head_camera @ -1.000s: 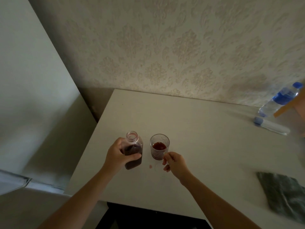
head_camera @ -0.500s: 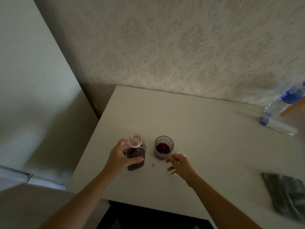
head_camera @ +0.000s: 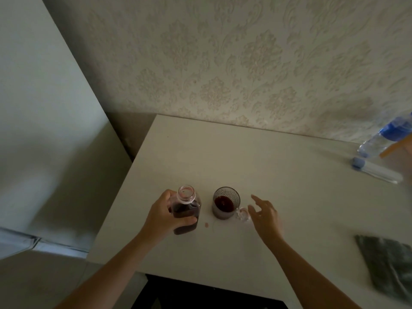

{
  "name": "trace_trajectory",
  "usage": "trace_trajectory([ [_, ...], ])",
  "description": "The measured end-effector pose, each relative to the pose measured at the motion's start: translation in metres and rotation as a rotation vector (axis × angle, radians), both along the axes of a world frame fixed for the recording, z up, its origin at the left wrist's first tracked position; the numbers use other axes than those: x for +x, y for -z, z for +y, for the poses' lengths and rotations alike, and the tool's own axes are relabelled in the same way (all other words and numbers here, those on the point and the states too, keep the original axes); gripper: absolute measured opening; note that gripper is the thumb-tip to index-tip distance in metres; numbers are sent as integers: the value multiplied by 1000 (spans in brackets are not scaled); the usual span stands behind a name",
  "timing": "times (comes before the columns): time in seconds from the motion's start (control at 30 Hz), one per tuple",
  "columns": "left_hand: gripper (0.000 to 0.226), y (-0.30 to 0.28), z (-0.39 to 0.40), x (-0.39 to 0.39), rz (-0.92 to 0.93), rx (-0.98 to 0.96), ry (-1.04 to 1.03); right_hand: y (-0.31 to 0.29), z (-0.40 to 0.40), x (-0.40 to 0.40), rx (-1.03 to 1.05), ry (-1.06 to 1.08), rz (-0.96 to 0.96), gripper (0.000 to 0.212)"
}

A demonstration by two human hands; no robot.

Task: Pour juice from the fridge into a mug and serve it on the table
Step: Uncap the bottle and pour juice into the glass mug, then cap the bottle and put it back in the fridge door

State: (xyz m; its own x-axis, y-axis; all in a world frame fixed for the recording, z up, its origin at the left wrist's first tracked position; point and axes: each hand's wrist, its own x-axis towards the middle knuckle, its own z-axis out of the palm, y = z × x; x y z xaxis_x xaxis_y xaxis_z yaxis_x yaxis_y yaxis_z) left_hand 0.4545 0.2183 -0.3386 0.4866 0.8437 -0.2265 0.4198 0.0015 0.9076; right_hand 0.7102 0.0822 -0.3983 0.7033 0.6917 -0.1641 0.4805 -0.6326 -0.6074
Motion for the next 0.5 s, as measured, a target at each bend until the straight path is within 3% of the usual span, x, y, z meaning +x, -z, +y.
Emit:
trace_trajectory([
  [0.1, 67, 0, -2, 1, -5, 4, 9, 13, 5, 7, -176, -162, -39, 51],
  [0.23, 67, -3, -3, 3, -2, 3, 37, 13, 14, 10, -110, -214, 7, 42],
  [0.37, 67, -4, -3, 3, 11, 0, 43, 15, 20, 16, -166, -399, 31, 39],
  [0.5, 69, -2, -2, 3, 36, -1, 54, 15, 25, 19, -339, -576, -136, 36],
])
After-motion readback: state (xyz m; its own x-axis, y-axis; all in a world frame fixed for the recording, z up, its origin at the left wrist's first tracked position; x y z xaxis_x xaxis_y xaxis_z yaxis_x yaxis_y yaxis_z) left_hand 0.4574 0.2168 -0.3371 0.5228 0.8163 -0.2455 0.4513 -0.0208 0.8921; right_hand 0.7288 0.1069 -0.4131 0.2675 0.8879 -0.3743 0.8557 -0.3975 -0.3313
